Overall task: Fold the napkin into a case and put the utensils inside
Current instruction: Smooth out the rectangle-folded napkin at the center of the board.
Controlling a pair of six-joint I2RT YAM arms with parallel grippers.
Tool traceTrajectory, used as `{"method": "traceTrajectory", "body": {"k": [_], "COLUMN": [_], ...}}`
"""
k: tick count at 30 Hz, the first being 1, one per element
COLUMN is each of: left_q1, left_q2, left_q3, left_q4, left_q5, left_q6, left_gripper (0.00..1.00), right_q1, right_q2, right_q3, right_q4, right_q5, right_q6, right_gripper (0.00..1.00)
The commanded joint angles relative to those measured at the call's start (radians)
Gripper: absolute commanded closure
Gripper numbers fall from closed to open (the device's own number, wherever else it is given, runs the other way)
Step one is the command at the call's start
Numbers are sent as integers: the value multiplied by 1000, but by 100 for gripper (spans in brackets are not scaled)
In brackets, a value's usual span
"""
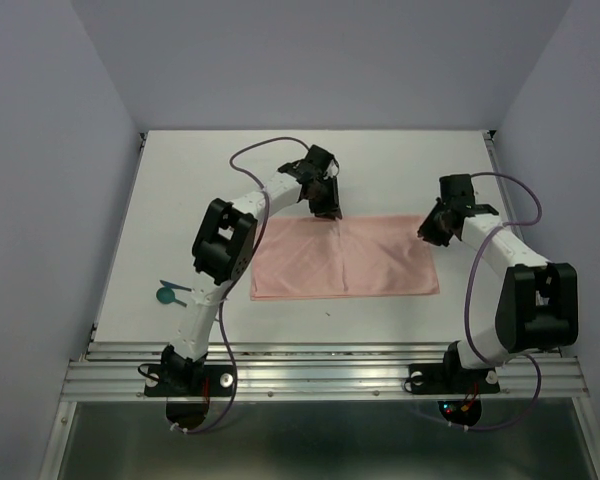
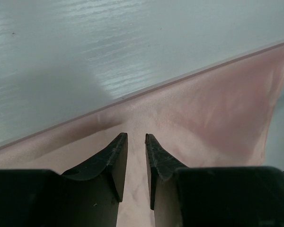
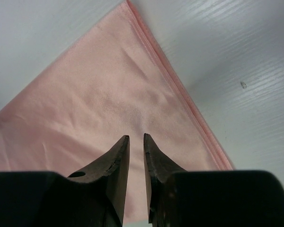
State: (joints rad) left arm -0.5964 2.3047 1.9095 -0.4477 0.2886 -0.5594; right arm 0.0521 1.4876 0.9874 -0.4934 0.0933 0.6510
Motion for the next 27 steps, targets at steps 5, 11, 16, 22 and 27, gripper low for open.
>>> {"method": "traceTrajectory", "body": {"k": [5, 11, 16, 22, 27], "left_q1": [-6, -6, -6, -6, -6], "left_q2": [33, 76, 104, 52, -5], "left_q3": [80, 82, 72, 54, 118], "left_q4": [38, 72, 80, 72, -11], "left_q5": [29, 17, 14, -14, -83], "left_q6": [-20, -31, -34, -19, 33], "left_gripper": [67, 68, 71, 71, 68], "right_q1": [-3, -3, -3, -3, -3], "right_q2": [-13, -18, -18, 3, 25], "right_q3": [-21, -35, -44, -38, -3], "right_q4": [19, 18, 18, 21, 24], "right_q5": [-12, -13, -12, -4, 14], "right_q6": [-10, -8, -11, -33, -63], "right_gripper": [77, 80, 82, 82, 79]}}
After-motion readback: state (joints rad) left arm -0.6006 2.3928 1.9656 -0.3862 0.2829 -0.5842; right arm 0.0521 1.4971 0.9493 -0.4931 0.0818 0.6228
